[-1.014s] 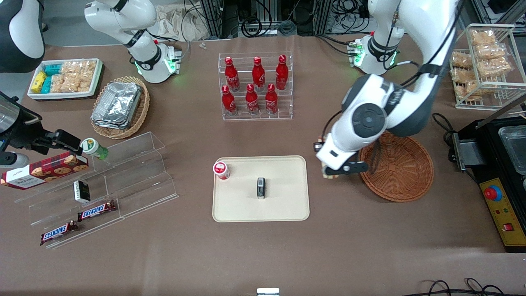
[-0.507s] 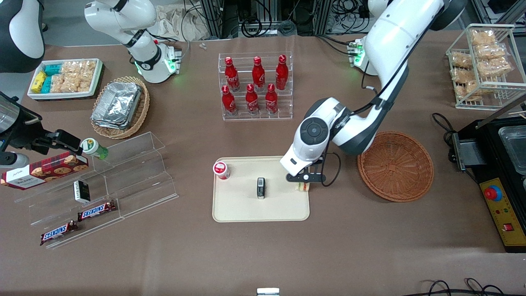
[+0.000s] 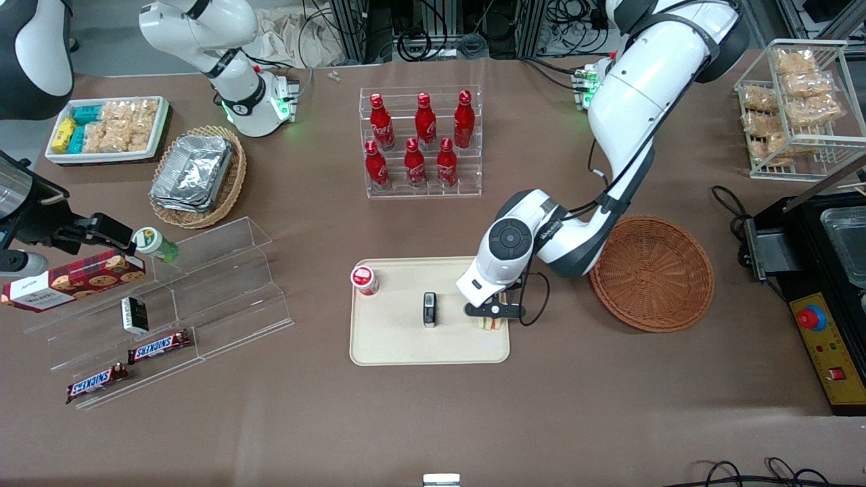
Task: Place sandwich from basket to tray
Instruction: 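Lower the sandwich onto the tray beside the black box and release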
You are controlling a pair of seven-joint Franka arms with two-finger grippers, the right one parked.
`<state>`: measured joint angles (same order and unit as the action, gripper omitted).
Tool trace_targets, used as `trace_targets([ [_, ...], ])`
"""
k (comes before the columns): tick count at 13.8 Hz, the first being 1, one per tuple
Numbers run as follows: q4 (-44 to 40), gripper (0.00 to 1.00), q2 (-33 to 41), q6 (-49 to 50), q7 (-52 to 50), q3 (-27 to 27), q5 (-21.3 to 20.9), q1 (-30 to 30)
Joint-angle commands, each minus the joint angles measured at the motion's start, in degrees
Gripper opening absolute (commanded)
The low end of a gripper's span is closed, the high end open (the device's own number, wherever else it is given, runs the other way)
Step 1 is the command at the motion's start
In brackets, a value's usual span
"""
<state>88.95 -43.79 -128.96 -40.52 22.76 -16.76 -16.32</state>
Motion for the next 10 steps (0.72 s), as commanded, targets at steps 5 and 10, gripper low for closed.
trace_targets([
  [5,-2.37,1.00,-1.57,-0.24,-1.32,-0.09,-1.70,-0.38],
  [10,-4.31,1.00,2.29,3.86,-2.55,0.00,-1.70,0.06],
])
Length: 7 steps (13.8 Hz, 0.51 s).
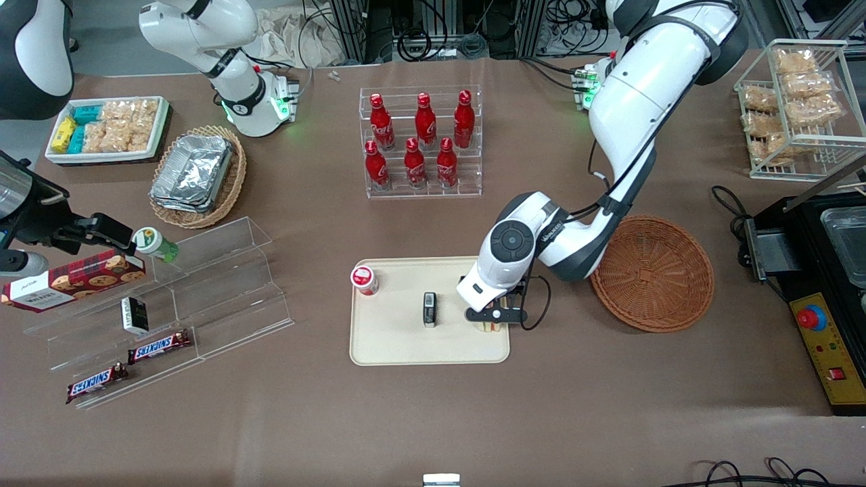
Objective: Place sandwich from basket to tray
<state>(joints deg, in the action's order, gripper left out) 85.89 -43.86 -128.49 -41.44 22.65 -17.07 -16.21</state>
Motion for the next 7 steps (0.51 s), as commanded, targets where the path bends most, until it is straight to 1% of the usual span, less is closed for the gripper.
trace_targets([
  [1,-1.69,1.00,4.29,6.04,-1.71,0.11,-0.60,0.13],
  [4,-1.60,1.00,10.97,15.09,-0.93,0.11,3.44,1.88],
  [5,-1.25,1.00,13.51,17.99,-0.49,0.11,5.80,2.93],
  [7,-1.07,1.00,18.44,22.74,3.97,0.20,8.89,6.35],
])
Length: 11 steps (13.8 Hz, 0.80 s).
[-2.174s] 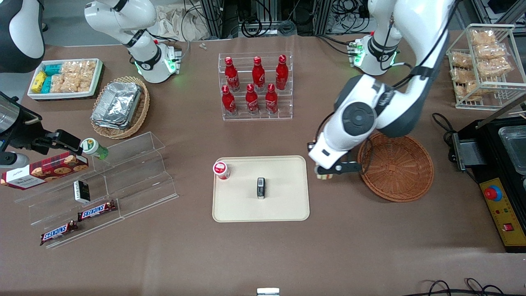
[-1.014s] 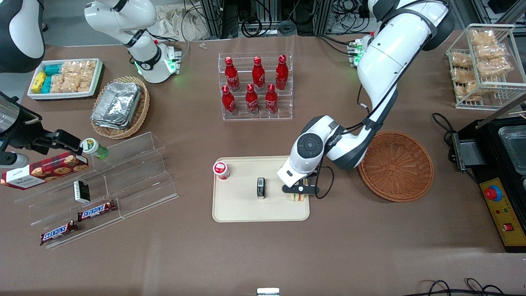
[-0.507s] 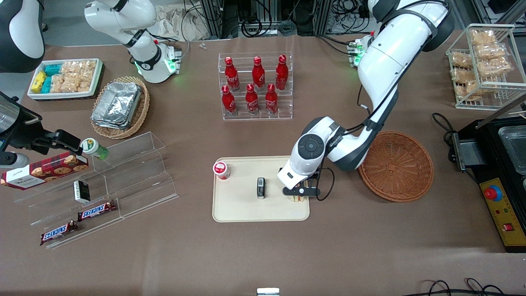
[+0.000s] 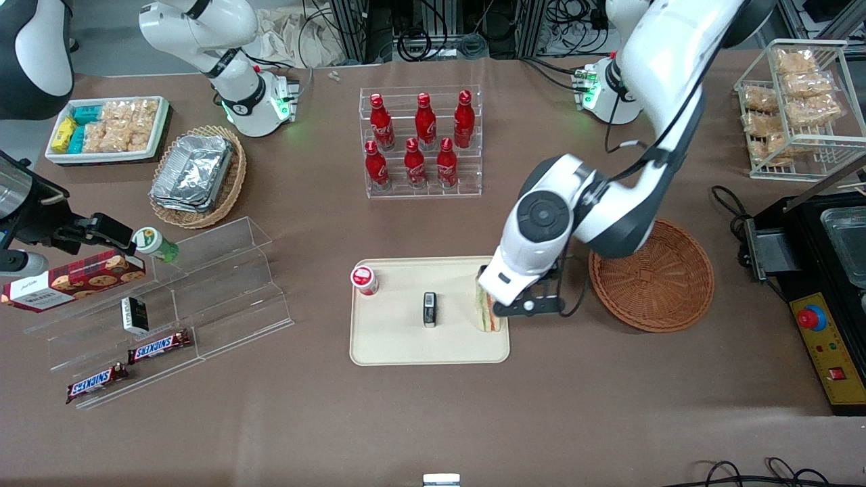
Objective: Place sandwich from basket to tray
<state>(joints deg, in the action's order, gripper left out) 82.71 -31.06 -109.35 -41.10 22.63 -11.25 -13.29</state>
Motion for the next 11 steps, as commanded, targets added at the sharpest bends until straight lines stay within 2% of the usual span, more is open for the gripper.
trace_targets([
  [1,2.11,1.00,7.92,5.88,6.35,0.22,4.99,5.01],
  [5,2.37,1.00,15.14,11.96,12.34,0.22,6.59,11.60],
  [7,3.07,1.00,18.48,14.50,17.60,0.22,9.30,15.29],
  [9,2.99,1.00,20.86,18.02,23.93,0.13,9.93,19.59],
  [11,3.07,1.00,23.05,20.49,27.90,-1.70,10.20,20.58],
])
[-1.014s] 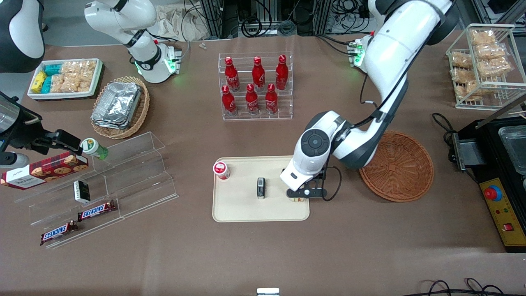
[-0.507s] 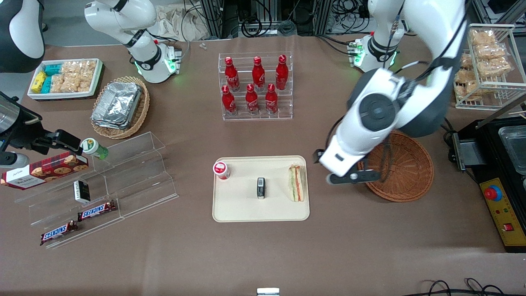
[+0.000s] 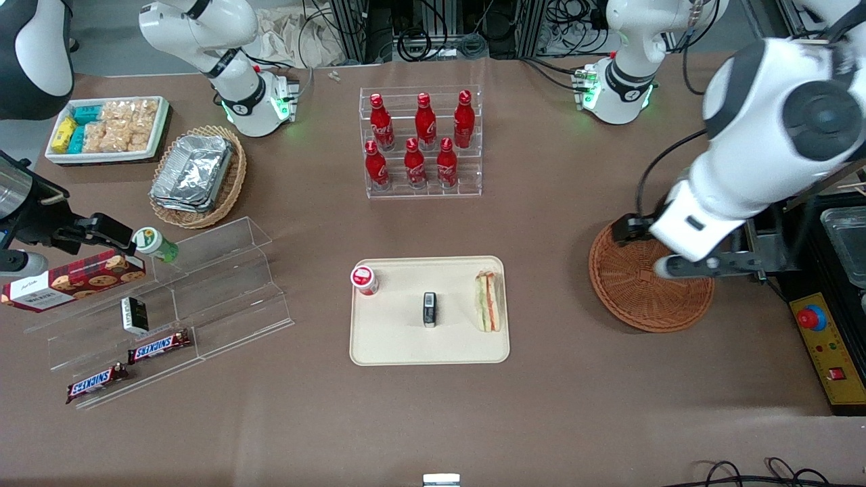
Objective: Place sandwich from basket to tray
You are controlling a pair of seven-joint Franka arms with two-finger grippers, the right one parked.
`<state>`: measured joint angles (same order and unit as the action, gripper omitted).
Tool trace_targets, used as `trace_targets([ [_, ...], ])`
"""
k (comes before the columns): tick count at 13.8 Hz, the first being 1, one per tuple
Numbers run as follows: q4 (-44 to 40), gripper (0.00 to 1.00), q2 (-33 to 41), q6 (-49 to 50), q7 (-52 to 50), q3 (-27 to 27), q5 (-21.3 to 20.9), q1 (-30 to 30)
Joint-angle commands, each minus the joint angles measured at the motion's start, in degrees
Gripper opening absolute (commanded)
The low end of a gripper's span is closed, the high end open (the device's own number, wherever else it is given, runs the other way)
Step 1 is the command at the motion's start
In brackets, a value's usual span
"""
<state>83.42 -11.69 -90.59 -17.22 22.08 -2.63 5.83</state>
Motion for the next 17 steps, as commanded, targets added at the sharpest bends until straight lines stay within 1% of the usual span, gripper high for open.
trace_targets([
  [1,2.36,1.00,4.73,2.43,5.08,-4.12,1.84,0.25],
  [3,3.93,1.00,7.19,2.88,7.36,-10.44,2.28,-3.97],
  [4,4.72,1.00,8.25,2.88,9.37,-13.79,3.67,-6.25],
  [5,5.78,1.00,9.48,2.96,10.53,-17.21,3.95,-8.18],
  [6,7.35,1.00,11.23,2.88,10.97,-18.46,3.95,-8.90],
  [8,10.69,1.00,15.01,2.53,11.07,-18.91,3.95,-9.17],
  [9,12.01,1.00,16.51,2.53,11.07,-20.40,3.95,-10.39],
  [11,13.34,1.00,18.45,2.96,10.98,-21.20,3.34,-11.28],
  [17,12.47,1.00,18.19,4.02,11.07,-22.26,3.86,-10.93],
])
